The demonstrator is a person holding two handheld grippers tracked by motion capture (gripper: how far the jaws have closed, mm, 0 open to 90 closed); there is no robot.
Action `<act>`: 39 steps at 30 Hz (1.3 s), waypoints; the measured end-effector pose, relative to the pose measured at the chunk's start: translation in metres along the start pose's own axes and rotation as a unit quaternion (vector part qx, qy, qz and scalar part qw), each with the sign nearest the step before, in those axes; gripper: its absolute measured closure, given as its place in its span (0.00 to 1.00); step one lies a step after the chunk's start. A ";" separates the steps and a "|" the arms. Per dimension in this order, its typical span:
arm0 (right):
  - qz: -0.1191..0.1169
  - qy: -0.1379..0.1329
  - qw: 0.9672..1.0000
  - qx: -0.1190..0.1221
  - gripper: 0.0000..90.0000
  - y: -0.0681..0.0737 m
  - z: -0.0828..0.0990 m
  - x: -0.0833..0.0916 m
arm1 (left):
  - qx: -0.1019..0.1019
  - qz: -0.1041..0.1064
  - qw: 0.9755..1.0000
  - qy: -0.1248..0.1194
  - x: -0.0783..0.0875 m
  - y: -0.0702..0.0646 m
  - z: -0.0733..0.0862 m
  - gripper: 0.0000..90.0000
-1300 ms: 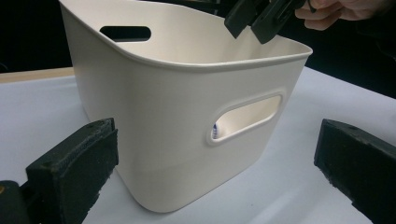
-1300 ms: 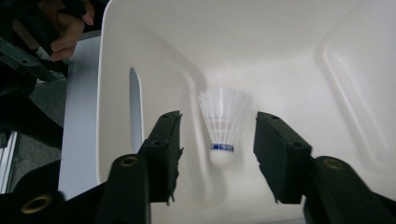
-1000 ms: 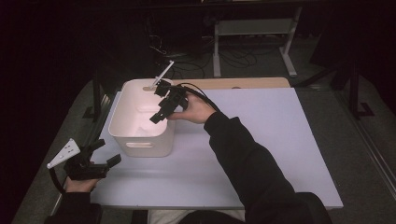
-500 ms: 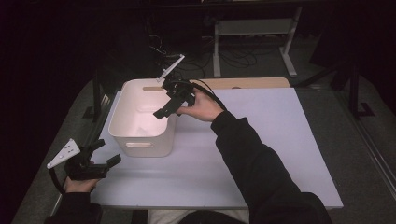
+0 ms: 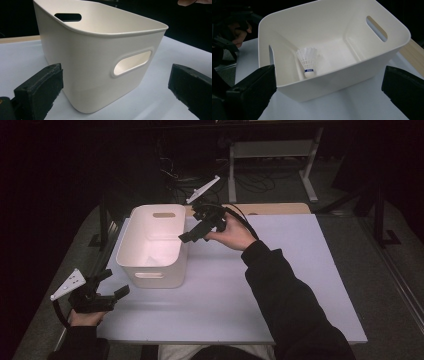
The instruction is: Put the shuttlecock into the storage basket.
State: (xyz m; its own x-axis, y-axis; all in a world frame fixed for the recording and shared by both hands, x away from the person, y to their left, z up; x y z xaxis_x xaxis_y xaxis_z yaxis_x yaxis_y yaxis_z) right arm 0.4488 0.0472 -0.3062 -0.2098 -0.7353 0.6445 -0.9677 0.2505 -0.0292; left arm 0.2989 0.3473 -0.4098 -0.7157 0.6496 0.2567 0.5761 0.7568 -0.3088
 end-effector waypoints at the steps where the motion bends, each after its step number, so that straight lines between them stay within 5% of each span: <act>1: 0.003 -0.002 1.000 -0.001 0.00 -0.001 0.002 0.003 | 0.000 0.000 1.000 0.000 0.000 0.000 0.000 0.00; 39: 0.043 -0.046 0.997 -0.050 0.00 -0.016 0.069 0.054 | -0.001 -0.003 1.000 0.001 0.000 0.000 0.000 0.00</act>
State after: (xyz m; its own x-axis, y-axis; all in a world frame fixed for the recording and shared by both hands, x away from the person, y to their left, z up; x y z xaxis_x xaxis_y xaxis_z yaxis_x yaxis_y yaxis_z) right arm 0.4431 -0.0401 -0.3239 -0.3076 -0.7625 0.5692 -0.9277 0.3734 -0.0012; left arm 0.2993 0.3473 -0.4099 -0.7184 0.6449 0.2608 0.5724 0.7611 -0.3053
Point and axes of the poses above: each handheld gripper's, and its own axes: x roughly backward along the jaws, z roughly out of its underside, y roughly to its left, the point moved 5 cm from there along -x, roughly forward along the jaws, and after that the axes turned 10 degrees about x, right-handed, at the moved point
